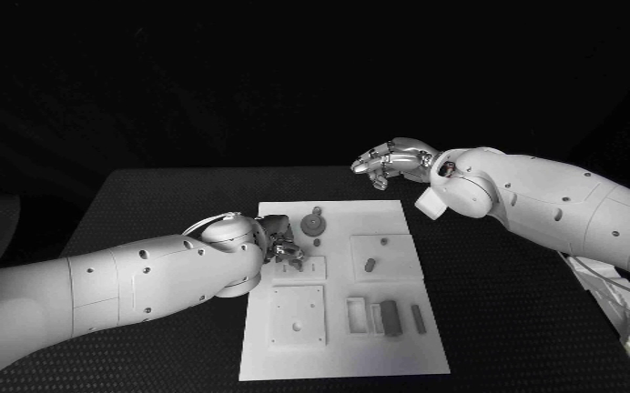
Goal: Assemble the parts on the task board
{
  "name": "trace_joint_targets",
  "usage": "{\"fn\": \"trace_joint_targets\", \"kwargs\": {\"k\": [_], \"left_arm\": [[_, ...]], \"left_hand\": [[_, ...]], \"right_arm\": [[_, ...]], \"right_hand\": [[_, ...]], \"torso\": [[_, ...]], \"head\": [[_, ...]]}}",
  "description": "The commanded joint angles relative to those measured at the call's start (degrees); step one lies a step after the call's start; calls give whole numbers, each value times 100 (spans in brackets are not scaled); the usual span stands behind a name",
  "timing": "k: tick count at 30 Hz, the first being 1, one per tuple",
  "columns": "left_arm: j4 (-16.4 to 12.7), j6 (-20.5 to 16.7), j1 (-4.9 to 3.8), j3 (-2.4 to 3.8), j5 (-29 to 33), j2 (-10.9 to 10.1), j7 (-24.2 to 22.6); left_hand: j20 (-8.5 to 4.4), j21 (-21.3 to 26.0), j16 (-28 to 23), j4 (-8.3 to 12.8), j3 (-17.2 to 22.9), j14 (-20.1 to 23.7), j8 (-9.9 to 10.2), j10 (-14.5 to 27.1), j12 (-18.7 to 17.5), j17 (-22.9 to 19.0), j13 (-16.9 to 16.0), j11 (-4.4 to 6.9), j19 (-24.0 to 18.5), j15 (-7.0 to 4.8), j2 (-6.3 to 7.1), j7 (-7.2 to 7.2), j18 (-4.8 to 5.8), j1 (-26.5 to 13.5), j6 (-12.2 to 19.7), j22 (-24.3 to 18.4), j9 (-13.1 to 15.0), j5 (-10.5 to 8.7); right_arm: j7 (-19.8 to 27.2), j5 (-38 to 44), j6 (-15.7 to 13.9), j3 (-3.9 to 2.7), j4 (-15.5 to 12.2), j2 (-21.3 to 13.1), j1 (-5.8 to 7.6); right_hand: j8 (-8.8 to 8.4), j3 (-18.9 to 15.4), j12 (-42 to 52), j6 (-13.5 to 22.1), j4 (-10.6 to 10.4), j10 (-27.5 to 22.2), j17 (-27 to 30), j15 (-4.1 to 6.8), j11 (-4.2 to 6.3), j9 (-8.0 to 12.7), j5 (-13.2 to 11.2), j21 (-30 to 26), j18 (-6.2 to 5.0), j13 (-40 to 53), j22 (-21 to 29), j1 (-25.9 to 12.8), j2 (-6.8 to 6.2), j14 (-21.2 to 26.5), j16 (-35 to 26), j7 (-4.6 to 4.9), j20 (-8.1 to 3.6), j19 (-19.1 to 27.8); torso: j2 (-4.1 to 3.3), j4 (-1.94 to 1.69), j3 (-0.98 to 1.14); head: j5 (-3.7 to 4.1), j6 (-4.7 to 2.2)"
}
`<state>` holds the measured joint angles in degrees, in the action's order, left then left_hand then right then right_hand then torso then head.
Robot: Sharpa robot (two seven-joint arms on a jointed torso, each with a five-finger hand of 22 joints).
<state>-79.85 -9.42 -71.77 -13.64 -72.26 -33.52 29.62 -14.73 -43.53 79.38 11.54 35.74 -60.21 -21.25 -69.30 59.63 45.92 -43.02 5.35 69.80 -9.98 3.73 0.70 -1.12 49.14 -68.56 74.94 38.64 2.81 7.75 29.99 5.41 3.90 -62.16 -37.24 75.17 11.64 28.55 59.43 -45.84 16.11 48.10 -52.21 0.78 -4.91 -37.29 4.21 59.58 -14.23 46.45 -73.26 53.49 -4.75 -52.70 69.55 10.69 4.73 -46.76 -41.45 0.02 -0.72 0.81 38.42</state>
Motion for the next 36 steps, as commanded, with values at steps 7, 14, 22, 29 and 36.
{"fn": "trace_joint_targets", "kwargs": {"k": [7, 14, 22, 29, 36], "left_arm": [[-11, -181, 6, 2, -81, 34, -73], [39, -110, 60, 2, -88, 79, -66], [99, -114, 105, 2, -88, 119, -81], [114, -124, 109, 3, -88, 118, -89], [113, -163, 109, 3, -88, 114, -100]], "left_hand": [[-70, -39, 37, 65, 62, -8, -32, 28, 30, -13, 2, 7, -7, -32, -163, 5, -216, 207, -2, 106, 8, 12], [-71, -41, 39, 54, 50, -13, -31, 25, 30, -15, 4, 8, -4, -33, -151, 5, -216, 205, -2, 105, 8, 12], [-69, -38, 36, 10, 26, -12, -26, 30, 24, -23, 9, 5, -7, -33, -137, 8, -213, 184, 7, 102, 5, 8], [-70, -34, 34, -19, 8, -11, -21, 34, 22, -29, 12, 2, -10, -34, -103, 11, -213, 173, 18, 100, 3, 7], [-72, -26, 35, -135, -37, -7, -10, 41, 22, -40, 15, -6, -12, -36, 35, 20, -213, 119, 43, 94, 0, 2]], "right_arm": [[35, 30, 94, -3, -12, 3, -1], [32, 30, 90, -3, -16, 1, -1], [30, 30, 94, -3, -22, -3, -1], [30, 30, 92, -3, -24, -9, -1], [30, 30, 95, -3, -25, -13, -1]], "right_hand": [[2, -43, 32, -10, 4, -50, 12, 17, 6, 1, -34, -22, -77, -13, -6, 24, -5, 20, 33, 37, 32, -8], [2, -45, 34, -11, 2, -50, 15, 17, 6, 1, -33, -23, -77, -16, -6, 20, -4, 20, 34, 37, 32, -9], [2, -48, 37, -12, -3, -51, 19, 17, 6, 2, -33, -25, -77, -22, -6, 12, 0, 21, 35, 37, 33, -9], [1, -49, 39, -12, -4, -52, 22, 17, 6, 3, -33, -26, -77, -26, -5, 9, 0, 22, 36, 37, 33, -10], [1, -50, 40, -12, -5, -52, 24, 17, 6, 3, -33, -27, -77, -30, -5, 7, -1, 22, 37, 37, 34, -10]], "torso": [[0, 1, -2], [-3, 5, 0], [-1, 6, 3], [3, 3, 2], [1, -3, 0]], "head": [[5, -11], [4, -5], [12, -1], [16, 2], [21, -3]]}}
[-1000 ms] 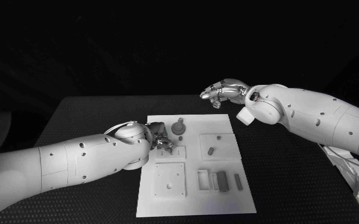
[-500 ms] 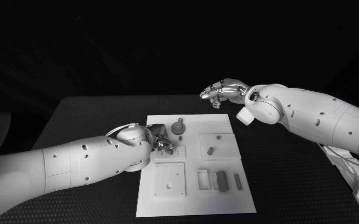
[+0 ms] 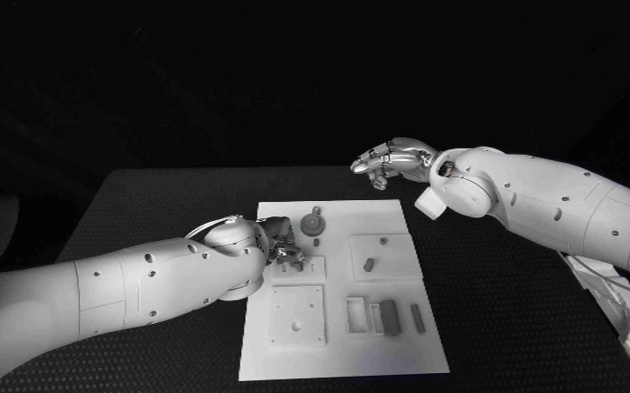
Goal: Assemble the parts on the task board
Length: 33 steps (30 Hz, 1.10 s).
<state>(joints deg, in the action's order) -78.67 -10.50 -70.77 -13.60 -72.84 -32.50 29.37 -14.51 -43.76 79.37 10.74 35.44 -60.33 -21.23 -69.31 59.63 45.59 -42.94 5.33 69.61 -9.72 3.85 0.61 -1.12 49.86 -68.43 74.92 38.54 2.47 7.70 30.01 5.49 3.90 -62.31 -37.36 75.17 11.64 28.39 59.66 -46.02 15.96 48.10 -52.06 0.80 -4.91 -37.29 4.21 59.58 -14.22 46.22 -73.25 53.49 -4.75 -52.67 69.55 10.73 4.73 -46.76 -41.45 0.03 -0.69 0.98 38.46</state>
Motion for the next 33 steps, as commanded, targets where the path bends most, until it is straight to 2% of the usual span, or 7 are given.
{"fn": "trace_joint_targets", "kwargs": {"k": [1, 5, 8, 17, 18, 19, 33], "left_arm": [[-4, -82, 10, -1, -30, 12, -81], [-6, -113, 10, -1, -30, 11, -112], [-14, -82, 10, -1, -19, 5, -133], [-6, -23, 11, -1, 18, -4, -157], [-5, -12, 11, -1, 21, -7, -157], [-4, -9, 11, -1, 22, -8, -158], [-4, 66, 11, -1, 24, -12, -155]], "left_hand": [[-94, -3, 36, -80, -12, 5, -11, 41, 24, -9, 7, -4, 7, -63, 43, 29, -213, 39, 32, 95, 10, 36], [-105, -7, 45, -57, 33, -1, -19, 35, 32, -11, 5, 3, 15, -70, -42, 21, -225, 150, 25, 99, 15, 38], [-104, -9, 47, -37, 29, -1, -20, 35, 33, -13, 5, 3, 14, -71, -47, 21, -224, 176, 26, 101, 16, 38], [-94, 9, 43, -226, -139, 16, -1, 55, 25, -30, 14, -10, -3, -62, 315, 34, -210, -49, 52, 93, 8, 46], [-102, -2, 60, -33, -520, 39, -4, 75, 36, -28, 4, -19, -38, -58, 134, 26, -218, -153, 66, 113, 19, 291], [-99, 9, 58, 9, -619, 46, 2, 81, 34, -33, 7, -11, -52, -63, 140, 30, -218, -185, 71, 104, 14, 391], [-103, 29, 57, -33, -716, 52, 20, 88, 32, -45, 14, -7, -51, -70, 306, 32, -224, -259, 72, 92, -3, 386]], "right_arm": [[34, 28, 87, -3, -9, 1, 0], [35, 28, 93, -3, -9, 2, 0], [34, 28, 99, -3, -9, 2, 0], [33, 27, 102, -3, -7, -4, -1], [30, 27, 106, -3, -7, -4, -1], [29, 27, 109, -3, -5, -4, -1], [23, 27, 126, -3, -4, -6, -2]], "right_hand": [[1, -34, 18, 6, 11, -53, 10, 14, 6, 3, -33, -27, -78, -8, -5, 6, -1, 20, 37, 33, 34, -10], [1, -35, 19, 6, 10, -53, 12, 14, 6, 3, -33, -28, -78, -10, -5, 5, 0, 20, 38, 33, 34, -10], [1, -35, 19, 6, 9, -53, 12, 14, 6, 4, -33, -28, -78, -11, -5, 3, 0, 20, 38, 33, 34, -10], [1, -37, 21, 6, 7, -54, 15, 14, 6, 4, -33, -29, -78, -14, -5, -1, -1, 21, 39, 33, 34, -10], [0, -38, 21, 6, 7, -54, 16, 14, 6, 4, -33, -29, -78, -15, -5, -3, -3, 21, 39, 33, 34, -10], [0, -39, 21, 6, 6, -54, 16, 14, 6, 4, -33, -29, -78, -16, -5, -4, -4, 21, 39, 33, 35, -10], [0, -43, 25, 6, 0, -55, 21, 14, 6, 6, -33, -32, -78, -24, -5, -18, -9, 23, 41, 33, 36, -9]], "torso": [[1, -4, -5], [2, -3, -6], [0, -1, -7], [4, -8, -7], [2, -8, -8], [0, -8, -7], [0, -2, -4]], "head": [[2, -5], [1, -3], [3, 1], [10, -2], [11, -3], [12, -3], [6, -1]]}}
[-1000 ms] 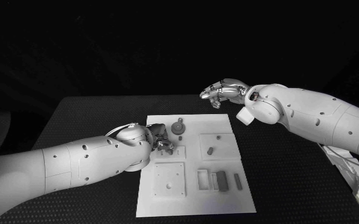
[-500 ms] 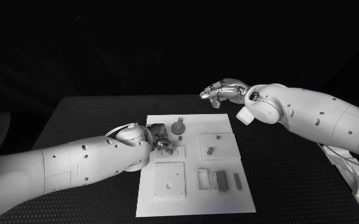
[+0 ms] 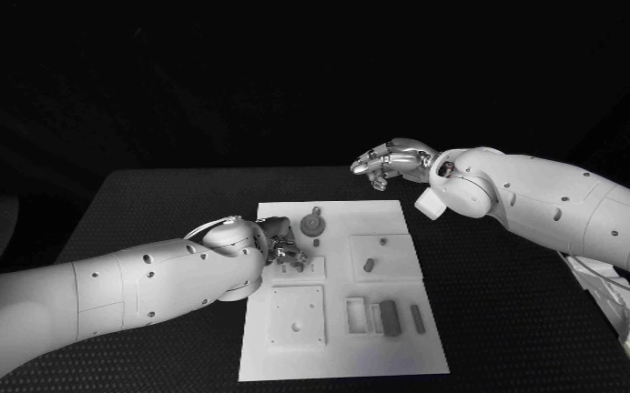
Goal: Assemble the parts on the task board
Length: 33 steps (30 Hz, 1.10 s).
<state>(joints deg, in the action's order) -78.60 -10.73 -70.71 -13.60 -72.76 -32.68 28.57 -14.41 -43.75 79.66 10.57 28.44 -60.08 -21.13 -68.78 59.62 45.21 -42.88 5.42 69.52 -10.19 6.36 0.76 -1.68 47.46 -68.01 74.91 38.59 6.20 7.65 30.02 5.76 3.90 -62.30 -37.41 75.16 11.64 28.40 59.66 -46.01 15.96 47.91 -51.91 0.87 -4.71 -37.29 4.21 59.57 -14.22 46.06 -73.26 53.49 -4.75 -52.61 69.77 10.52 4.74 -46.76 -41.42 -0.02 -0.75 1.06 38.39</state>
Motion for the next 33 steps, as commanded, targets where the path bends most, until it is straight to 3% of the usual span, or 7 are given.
{"fn": "trace_joint_targets", "kwargs": {"k": [1, 12, 26, 33], "left_arm": [[-11, 94, 6, -1, 16, 6, -74], [-1, 147, 6, -1, 23, 3, -75], [-12, 288, 14, 0, 53, -17, -93], [-11, 302, 18, 0, 74, -22, -91]], "left_hand": [[-114, 30, 29, -25, -16, 28, 10, 35, 34, -8, 8, -16, -41, -24, 68, 17, -168, -22, 29, 93, -9, 14], [-115, 35, 31, -54, -14, 30, 13, 35, 35, -10, 9, -14, -40, -25, 108, 16, -170, -27, 27, 91, -12, 16], [-118, 42, 51, -190, 21, 35, 13, 36, 54, -9, 2, -9, -29, -26, 286, 11, -173, -32, 9, 94, -20, 69], [-119, 41, 55, -204, 30, 35, 11, 35, 58, -8, 0, -8, -27, -27, 287, 9, -175, -24, 5, 96, -19, 74]], "right_arm": [[28, 27, 101, -3, -5, -1, -2], [29, 27, 109, -3, -5, -2, -4], [22, 27, 143, -3, -15, -11, -13], [22, 27, 150, -3, -15, -9, -16]], "right_hand": [[0, -44, 25, 4, -1, -36, 6, 7, -13, 6, -33, -32, -78, -8, -4, -18, -9, 16, 19, 54, 36, -9], [-1, -44, 28, 4, -3, -36, 10, 7, -13, 6, -32, -34, -78, -13, -4, -23, -10, 17, 21, 54, 36, -9], [-1, -45, 32, 4, -8, -37, 14, 7, -13, 8, -32, -35, -78, -20, -4, -31, -11, 18, 23, 54, 36, -10], [-2, -46, 33, 4, -10, -37, 15, 7, -13, 8, -32, -35, -78, -22, -4, -34, -12, 18, 24, 54, 36, -10]], "torso": [[-2, 2, 3], [1, 0, 2], [1, 5, 0], [-2, 2, 0]], "head": [[-1, 5], [-3, 8], [2, 22], [6, 27]]}}
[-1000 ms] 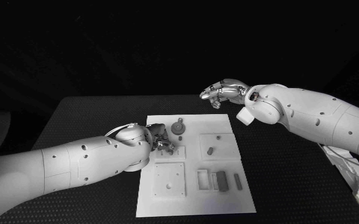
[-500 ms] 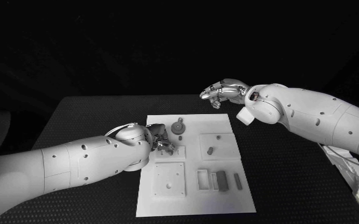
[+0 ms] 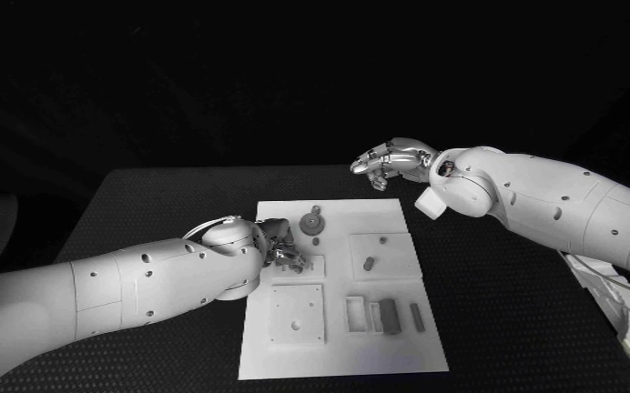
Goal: Assemble the parts on the task board
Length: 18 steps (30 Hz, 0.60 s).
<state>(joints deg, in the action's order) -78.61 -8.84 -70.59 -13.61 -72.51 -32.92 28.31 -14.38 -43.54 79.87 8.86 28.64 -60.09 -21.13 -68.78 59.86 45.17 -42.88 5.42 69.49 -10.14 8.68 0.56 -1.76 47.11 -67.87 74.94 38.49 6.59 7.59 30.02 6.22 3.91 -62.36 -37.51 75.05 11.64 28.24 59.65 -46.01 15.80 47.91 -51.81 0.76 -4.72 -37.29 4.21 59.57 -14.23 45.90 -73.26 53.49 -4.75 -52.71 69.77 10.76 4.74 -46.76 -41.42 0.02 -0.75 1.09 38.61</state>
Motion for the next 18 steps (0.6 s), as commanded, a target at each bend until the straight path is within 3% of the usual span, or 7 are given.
{"fn": "trace_joint_targets", "kwargs": {"k": [1, 8, 14, 18], "left_arm": [[-10, 108, 7, 1, 56, -1, -63], [-10, 77, 8, 1, 115, -13, -63], [1, 34, 8, 2, 222, -19, -74], [10, -34, 9, 2, 364, -28, -103]], "left_hand": [[-122, 19, 35, -34, 11, 36, 11, 35, 34, -3, 0, -8, -23, -32, 54, 28, -167, 13, -10, 92, -9, 35], [-122, 9, 51, -13, 21, 41, 6, 40, 49, 1, -9, -6, -22, -33, -5, 27, -168, 95, -13, 103, -7, 124], [-117, -9, 65, 176, -40, 53, -1, 50, 64, -3, -15, -8, -32, -30, -205, 33, -161, 255, -9, 110, -4, 451], [-113, -26, 73, 410, -14, 46, -13, 40, 72, -9, -15, -7, -28, -27, -436, 31, -156, 467, -23, 110, -1, 694]], "right_arm": [[28, 27, 103, -3, -8, 2, -5], [25, 27, 105, -3, -11, 0, -6], [24, 27, 106, -3, -10, 1, -6], [21, 27, 107, -3, -7, -5, -7]], "right_hand": [[-2, -30, 33, 4, 6, -37, 6, 18, -13, 8, -32, -35, -77, -6, -4, -34, -12, 28, 24, 30, 36, -10], [-2, -30, 36, 4, 3, -36, 8, 18, -13, 8, -32, -36, -77, -9, -4, -38, -12, 28, 26, 30, 36, -11], [-2, -30, 37, 4, 2, -36, 9, 18, -13, 9, -32, -36, -77, -12, -4, -39, -11, 28, 27, 29, 36, -11], [-2, -29, 38, 3, 0, -36, 11, 18, -12, 9, -31, -36, -77, -14, -4, -40, -8, 28, 27, 29, 36, -12]], "torso": [[-2, -2, 0], [-2, 0, 4], [-1, 1, 1], [-2, 1, 1]], "head": [[3, 6], [0, 5], [4, 5], [3, 7]]}}
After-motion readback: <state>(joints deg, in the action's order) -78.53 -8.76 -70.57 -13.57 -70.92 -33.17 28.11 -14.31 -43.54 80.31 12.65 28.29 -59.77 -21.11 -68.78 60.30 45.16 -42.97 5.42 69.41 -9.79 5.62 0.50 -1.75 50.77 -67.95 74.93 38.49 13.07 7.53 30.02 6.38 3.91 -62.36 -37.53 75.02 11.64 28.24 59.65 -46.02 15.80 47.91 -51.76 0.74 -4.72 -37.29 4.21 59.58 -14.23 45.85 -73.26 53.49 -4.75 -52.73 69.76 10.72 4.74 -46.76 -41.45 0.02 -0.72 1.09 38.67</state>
